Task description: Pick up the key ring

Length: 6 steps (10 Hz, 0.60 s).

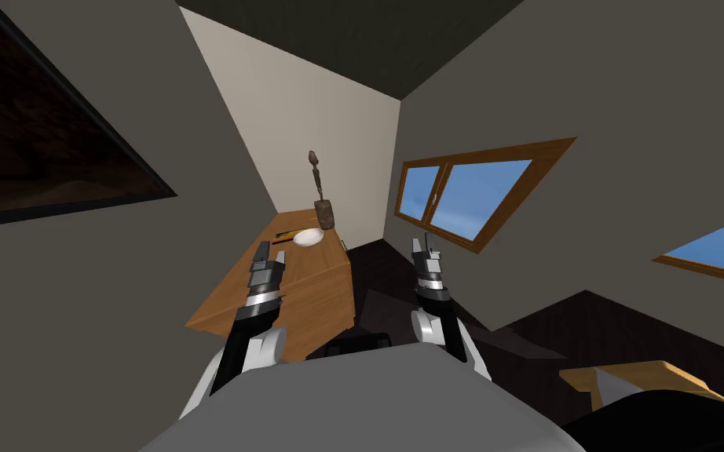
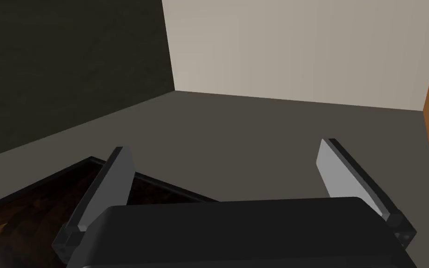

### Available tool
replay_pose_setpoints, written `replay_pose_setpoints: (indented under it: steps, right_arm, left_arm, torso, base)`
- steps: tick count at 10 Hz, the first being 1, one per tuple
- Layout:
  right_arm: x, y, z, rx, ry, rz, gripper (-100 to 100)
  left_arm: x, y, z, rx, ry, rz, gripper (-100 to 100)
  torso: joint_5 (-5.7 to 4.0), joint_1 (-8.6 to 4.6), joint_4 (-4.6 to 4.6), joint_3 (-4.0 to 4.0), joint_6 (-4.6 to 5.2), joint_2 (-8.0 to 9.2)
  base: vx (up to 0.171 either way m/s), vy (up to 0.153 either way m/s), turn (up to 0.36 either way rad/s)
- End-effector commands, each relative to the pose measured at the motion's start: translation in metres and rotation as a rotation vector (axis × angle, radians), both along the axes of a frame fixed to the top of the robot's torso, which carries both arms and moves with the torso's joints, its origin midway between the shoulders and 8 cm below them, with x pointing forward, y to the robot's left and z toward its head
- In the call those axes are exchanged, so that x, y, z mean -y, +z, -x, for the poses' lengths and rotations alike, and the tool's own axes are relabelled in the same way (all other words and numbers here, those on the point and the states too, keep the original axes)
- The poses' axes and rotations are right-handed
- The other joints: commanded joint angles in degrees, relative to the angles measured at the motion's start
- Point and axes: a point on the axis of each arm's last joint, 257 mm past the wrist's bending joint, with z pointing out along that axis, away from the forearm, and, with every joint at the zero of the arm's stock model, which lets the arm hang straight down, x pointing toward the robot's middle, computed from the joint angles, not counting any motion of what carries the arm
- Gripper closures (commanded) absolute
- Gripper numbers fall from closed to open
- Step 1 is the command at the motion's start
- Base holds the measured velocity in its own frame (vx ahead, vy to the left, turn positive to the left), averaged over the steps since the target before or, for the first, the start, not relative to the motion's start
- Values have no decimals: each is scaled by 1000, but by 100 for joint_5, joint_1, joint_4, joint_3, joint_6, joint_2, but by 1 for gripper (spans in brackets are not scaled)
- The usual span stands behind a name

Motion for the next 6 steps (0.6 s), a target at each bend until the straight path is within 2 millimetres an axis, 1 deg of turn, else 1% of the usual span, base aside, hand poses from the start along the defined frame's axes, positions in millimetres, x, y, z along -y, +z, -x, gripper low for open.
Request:
replay_pose_setpoints:
  steps: [1,2,3,4,5,6]
  right_arm:
    - [0,0,0,0,0,0,0]
    - [0,0,0,0,0,0,0]
    - [0,0,0,0,0,0,0]
    - [0,0,0,0,0,0,0]
    - [0,0,0,0,0,0,0]
    - [0,0,0,0,0,0,0]
  left_arm:
    - [1,-8,0,-23,-19,-36,-100]
    - [2,-15,0,-43,-31,-57,-100]
    - [2,-15,0,-44,-35,-63,-100]
    - [3,-26,0,-70,-53,-91,-100]
    - [2,-38,1,-99,-67,-106,-100]
    - [3,-38,1,-102,-75,-121,-100]
  torso:
    - [0,0,0,0,0,0]
    - [-1,-8,1,4,0,7]
    - [-4,-20,3,8,0,14]
    - [-5,-22,4,10,0,17]
    - [-6,-29,4,10,0,17]
    - [-9,-42,5,15,0,27]
  base:
    - [-23,-29,14]
    - [-44,-66,21]
    - [-45,-62,10]
    - [-41,-83,6]
    - [-74,-123,14]
    - [-63,-83,13]
